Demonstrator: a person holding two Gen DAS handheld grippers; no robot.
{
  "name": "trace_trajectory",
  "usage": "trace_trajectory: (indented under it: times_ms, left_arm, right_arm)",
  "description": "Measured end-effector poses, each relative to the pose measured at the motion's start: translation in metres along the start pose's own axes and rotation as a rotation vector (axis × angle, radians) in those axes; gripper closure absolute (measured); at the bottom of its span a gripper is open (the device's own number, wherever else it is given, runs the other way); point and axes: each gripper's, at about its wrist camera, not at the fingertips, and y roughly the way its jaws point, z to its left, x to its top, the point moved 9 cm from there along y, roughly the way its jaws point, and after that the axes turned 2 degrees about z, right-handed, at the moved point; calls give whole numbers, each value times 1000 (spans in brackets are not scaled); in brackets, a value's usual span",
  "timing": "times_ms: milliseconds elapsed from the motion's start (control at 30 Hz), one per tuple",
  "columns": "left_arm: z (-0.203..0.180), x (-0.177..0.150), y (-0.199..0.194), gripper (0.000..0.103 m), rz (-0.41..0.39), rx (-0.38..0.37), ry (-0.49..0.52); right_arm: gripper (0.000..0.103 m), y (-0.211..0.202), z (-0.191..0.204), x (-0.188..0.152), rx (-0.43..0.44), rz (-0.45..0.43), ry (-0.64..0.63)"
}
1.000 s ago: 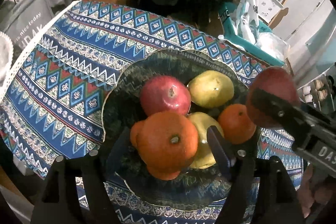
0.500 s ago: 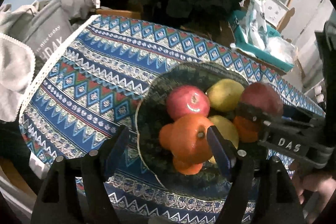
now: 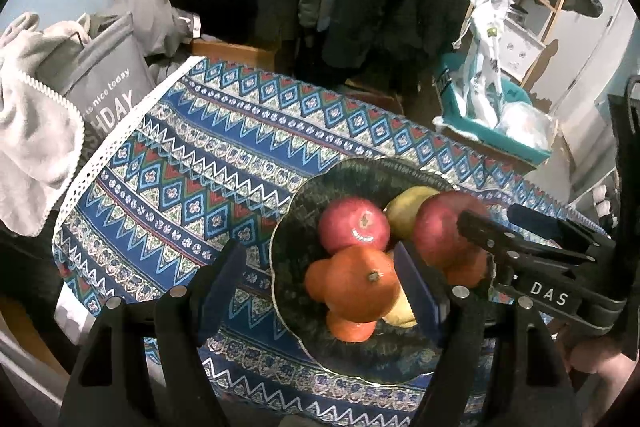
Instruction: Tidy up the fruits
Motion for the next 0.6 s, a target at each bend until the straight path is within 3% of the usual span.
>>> trace_trajectory:
  times_ms: [600]
  left_arm:
    - [-41, 25, -78, 22, -157, -75, 56]
  right_arm:
    - [24, -125, -35, 16, -139, -236, 39]
